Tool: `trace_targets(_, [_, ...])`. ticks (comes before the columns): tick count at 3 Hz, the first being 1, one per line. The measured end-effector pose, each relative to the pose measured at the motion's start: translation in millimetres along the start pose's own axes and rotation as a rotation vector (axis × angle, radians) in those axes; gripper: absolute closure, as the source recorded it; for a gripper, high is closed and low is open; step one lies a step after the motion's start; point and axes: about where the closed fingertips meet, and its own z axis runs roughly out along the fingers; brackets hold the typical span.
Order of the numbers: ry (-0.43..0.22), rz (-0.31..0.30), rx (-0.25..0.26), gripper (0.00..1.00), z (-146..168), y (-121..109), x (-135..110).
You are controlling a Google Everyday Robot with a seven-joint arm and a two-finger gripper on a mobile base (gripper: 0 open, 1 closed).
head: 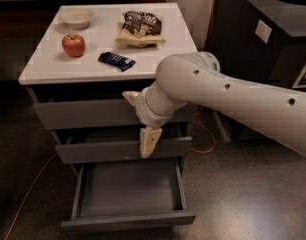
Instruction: Place brown chip bag into bottom drawer
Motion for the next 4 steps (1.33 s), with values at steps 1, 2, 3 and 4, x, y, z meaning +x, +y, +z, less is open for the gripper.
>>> trace_targets(1, [0.000,0.000,0.000,0.00,0,0,0])
trace_targets(2, [-0.013,0.054,0.039,0.00,-14,-10,-3])
trace_targets(3, [-0.015,0.112,0.075,0.00,-44,-32,-10])
trace_targets(4, [-0.024,0.216,0.098,0.00,-70,-78,-13])
